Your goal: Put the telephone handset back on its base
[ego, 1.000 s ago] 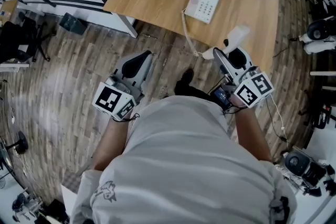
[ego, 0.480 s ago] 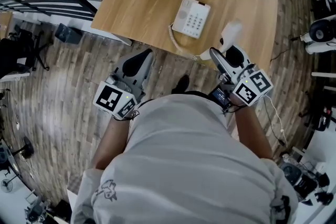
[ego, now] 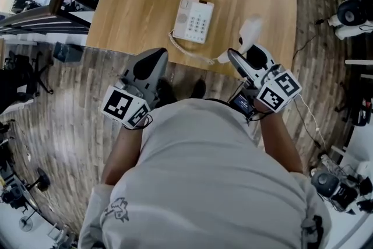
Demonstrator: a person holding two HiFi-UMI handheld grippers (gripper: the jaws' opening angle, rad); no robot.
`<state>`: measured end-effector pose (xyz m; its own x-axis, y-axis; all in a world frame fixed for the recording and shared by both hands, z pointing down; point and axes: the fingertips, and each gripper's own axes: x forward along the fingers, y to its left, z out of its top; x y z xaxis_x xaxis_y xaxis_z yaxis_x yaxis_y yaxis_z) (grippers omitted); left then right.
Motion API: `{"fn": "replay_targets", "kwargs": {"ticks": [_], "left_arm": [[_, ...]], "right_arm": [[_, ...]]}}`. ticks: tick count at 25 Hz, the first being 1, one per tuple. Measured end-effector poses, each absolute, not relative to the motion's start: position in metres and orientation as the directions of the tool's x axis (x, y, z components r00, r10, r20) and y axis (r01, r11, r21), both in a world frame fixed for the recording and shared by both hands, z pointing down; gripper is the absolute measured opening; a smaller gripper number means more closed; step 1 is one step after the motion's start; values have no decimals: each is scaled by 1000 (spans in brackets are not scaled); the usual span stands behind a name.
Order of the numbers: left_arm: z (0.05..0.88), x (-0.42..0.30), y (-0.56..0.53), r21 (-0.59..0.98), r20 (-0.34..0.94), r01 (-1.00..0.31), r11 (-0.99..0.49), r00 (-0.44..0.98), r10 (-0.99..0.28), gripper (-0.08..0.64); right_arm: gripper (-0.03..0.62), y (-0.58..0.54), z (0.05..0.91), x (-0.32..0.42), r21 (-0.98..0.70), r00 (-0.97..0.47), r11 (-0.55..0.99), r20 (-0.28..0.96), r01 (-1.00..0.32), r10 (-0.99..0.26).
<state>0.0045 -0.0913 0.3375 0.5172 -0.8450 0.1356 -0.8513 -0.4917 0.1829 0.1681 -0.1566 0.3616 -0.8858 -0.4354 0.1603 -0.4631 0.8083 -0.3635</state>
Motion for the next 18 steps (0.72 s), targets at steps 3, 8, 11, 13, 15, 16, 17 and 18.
{"fn": "replay_targets", "kwargs": {"ticks": [3,8,11,13,15,16,17,18], "left_arm": [[337,14,-106,184,128,-827,-531,556,-821,6],[338,21,-126,187,118,-782,-595,619,-776,6],[341,20,-142,199,115,-749,-632,658,-744,6],[343,16,-155,207,116,-730,-651,679,-725,6],[345,10,-167,210,119,-710,-672,701,-703,6],[346,7,-173,210,120,-698,-685,714,-690,6],[346,3,-178,211,121,-684,-698,727,-676,6],[347,-1,-184,214,122,-671,-710,740,-662,6]], "right_arm": [[224,-160,363,174,-361,-873,795,171,-487,-457],[224,-163,365,176,-361,-848,768,183,-529,-498],[224,-167,367,173,-359,-828,747,198,-559,-525],[224,-169,370,168,-359,-814,732,210,-579,-541],[224,-169,375,160,-365,-803,716,223,-595,-553],[224,-169,379,155,-370,-796,706,230,-604,-560],[224,-170,382,150,-375,-788,695,237,-614,-568],[224,-171,385,145,-379,-780,684,243,-624,-577]]}}
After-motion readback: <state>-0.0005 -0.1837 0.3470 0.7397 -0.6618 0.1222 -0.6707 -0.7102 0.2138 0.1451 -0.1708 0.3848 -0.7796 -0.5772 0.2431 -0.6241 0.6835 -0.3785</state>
